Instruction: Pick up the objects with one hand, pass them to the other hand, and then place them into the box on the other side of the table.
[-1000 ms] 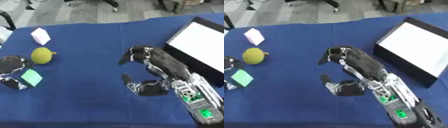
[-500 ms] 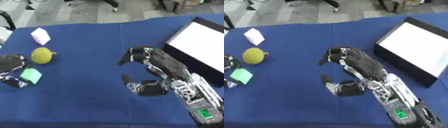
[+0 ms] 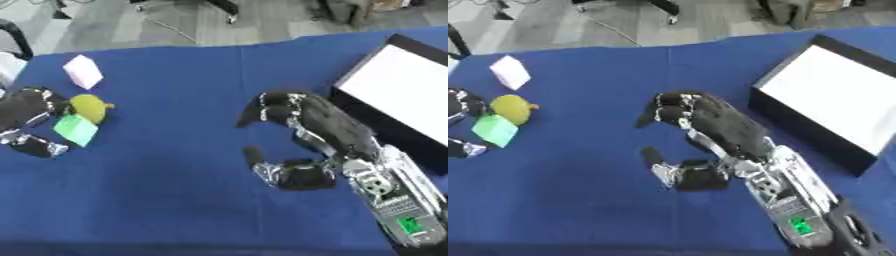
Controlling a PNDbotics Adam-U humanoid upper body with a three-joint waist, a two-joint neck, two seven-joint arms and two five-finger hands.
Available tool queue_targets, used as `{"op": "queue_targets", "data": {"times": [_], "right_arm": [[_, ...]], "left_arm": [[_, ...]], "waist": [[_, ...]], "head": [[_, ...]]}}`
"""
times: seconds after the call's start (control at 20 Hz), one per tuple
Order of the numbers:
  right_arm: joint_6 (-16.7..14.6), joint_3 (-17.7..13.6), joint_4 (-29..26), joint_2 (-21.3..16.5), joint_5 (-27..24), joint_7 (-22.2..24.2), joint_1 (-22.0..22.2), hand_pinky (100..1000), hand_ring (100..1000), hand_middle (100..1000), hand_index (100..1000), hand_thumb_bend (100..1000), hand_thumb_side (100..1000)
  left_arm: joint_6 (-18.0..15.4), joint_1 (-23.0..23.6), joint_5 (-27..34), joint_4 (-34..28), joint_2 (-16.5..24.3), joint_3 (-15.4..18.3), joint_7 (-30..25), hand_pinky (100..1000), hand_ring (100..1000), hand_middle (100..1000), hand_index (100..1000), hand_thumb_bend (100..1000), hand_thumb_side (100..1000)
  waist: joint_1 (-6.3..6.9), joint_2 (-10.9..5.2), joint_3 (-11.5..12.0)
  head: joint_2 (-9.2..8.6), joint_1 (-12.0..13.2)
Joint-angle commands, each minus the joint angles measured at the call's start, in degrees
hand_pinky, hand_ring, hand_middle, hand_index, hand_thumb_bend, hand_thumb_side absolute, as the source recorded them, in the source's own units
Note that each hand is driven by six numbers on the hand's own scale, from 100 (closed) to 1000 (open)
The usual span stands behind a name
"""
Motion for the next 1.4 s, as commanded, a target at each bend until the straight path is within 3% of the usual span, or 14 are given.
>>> {"op": "queue_targets", "data": {"times": [0.05, 0.55, 0.6, 0.75, 0.9, 1.1, 1.25, 1.4], "right_arm": [[-0.48, -0.17, -1.54, -0.82, 1.34, -1.31, -1.65, 768, 752, 698, 767, 100, 100], [-2.5, 1.32, -1.6, -2.42, 6.7, -3.4, -7.16, 830, 862, 854, 929, 100, 100], [-2.6, 1.46, -1.6, -2.54, 7.19, -3.56, -7.55, 837, 872, 867, 938, 100, 100], [-2.8, 1.76, -1.6, -2.71, 8.87, -3.86, -8.26, 856, 897, 903, 958, 109, 100], [-3.0, 1.94, -1.6, -2.64, 10.59, -4.06, -8.52, 863, 907, 919, 967, 210, 100], [-3.3, 2.23, -1.6, -2.61, 12.49, -4.39, -8.66, 865, 909, 922, 972, 289, 100], [-3.41, 2.36, -1.6, -2.66, 13.55, -4.24, -8.53, 867, 910, 924, 976, 306, 100], [-3.62, 2.44, -1.6, -2.52, 14.41, -4.28, -8.53, 869, 910, 927, 976, 385, 100]], "left_arm": [[-1.09, -0.11, 3.5, -3.91, 0.19, -0.08, 0.61, 707, 453, 406, 451, 100, 244], [-2.17, -0.14, 13.04, -6.99, -6.24, -5.5, -1.56, 691, 446, 412, 444, 100, 251], [-1.48, -0.59, 17.91, -7.64, -6.53, -6.7, -3.58, 689, 445, 412, 444, 100, 252], [4.95, -2.71, 38.76, -13.15, -6.52, -9.81, -16.02, 686, 445, 414, 444, 100, 256], [11.87, -4.72, 50.8, -18.52, -7.22, -11.0, -24.83, 682, 442, 414, 443, 100, 261], [17.82, -6.89, 59.42, -22.09, -8.62, -12.03, -30.17, 681, 441, 415, 443, 100, 268], [20.77, -7.94, 64.06, -22.97, -9.66, -12.24, -32.02, 679, 438, 413, 440, 100, 274], [22.57, -8.55, 66.99, -23.34, -10.38, -12.37, -33.2, 679, 436, 412, 439, 100, 277]], "waist": [[-0.18, -0.68, 0.13], [-0.36, -0.85, 0.25], [-0.38, -0.87, 0.24], [-0.52, -0.94, 0.18], [-0.68, -0.98, 0.1], [-0.82, -0.99, -0.06], [-0.84, -0.96, -0.19], [-0.79, -0.97, -0.3]], "head": [[-0.15, 0.03], [-0.15, 0.07], [-0.15, 0.09], [-0.15, 0.24], [-0.15, 0.43], [-0.15, 0.6], [-0.15, 0.66], [-0.15, 0.61]]}}
